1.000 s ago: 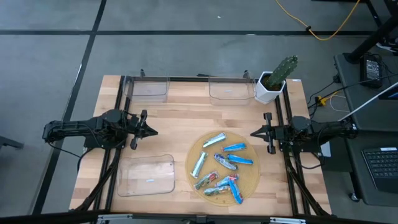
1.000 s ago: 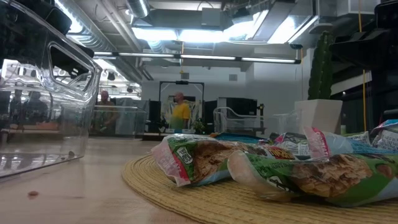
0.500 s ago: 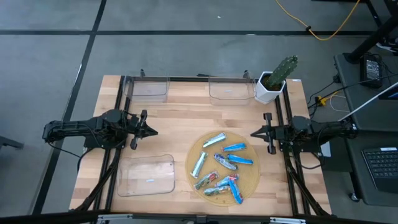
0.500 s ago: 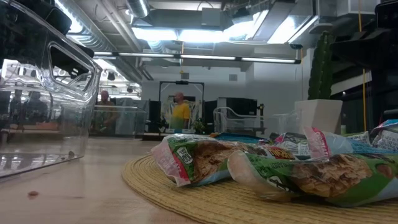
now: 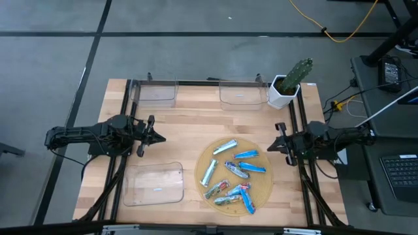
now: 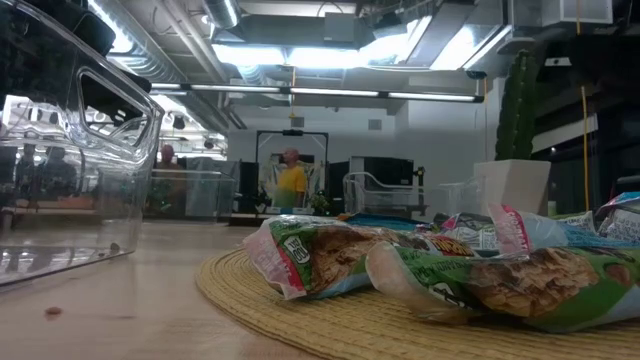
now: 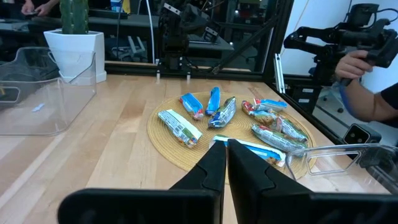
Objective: Pick and place Granola Bars by type
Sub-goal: Put the orange granola bar into the top right transparent bin
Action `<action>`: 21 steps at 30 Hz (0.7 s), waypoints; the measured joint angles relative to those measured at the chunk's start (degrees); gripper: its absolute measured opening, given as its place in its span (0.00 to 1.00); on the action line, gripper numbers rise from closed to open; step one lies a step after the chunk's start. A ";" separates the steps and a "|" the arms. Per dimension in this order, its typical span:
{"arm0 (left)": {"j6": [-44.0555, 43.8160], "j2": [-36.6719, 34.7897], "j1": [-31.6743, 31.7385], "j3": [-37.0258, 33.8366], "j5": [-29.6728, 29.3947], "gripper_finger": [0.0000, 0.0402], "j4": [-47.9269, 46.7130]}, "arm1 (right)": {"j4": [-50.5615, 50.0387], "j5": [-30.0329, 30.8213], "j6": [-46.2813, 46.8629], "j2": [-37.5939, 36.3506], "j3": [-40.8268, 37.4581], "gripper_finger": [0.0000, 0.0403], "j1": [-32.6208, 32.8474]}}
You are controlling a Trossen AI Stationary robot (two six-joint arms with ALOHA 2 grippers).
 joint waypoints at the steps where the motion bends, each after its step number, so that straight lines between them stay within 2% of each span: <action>1: 0.00 0.00 -0.01 0.00 0.00 0.02 0.01 | 0.42 0.02 0.58 0.00 0.00 0.04 0.00; 3: 0.00 -0.02 0.01 0.01 0.00 0.02 0.01 | 1.64 0.27 1.22 0.00 0.00 0.04 -0.02; 5: 0.00 -0.01 0.00 0.00 0.00 0.02 0.01 | 3.01 3.06 2.26 0.00 0.00 0.04 0.00; 11: 0.00 -0.01 0.00 0.00 0.00 0.03 0.00 | 3.55 21.29 5.99 0.14 0.00 0.05 -0.04; 13: 0.00 -0.02 0.01 0.01 0.00 0.03 0.01 | 3.51 25.40 5.86 0.17 0.00 0.07 -0.04; 16: 0.00 -0.02 0.01 0.01 0.00 0.02 0.01 | 3.19 28.01 6.31 0.18 0.12 0.10 -0.04; 21: 0.00 -0.01 0.01 -0.01 0.00 0.02 0.01 | 2.83 28.24 8.45 1.22 0.57 0.18 -0.04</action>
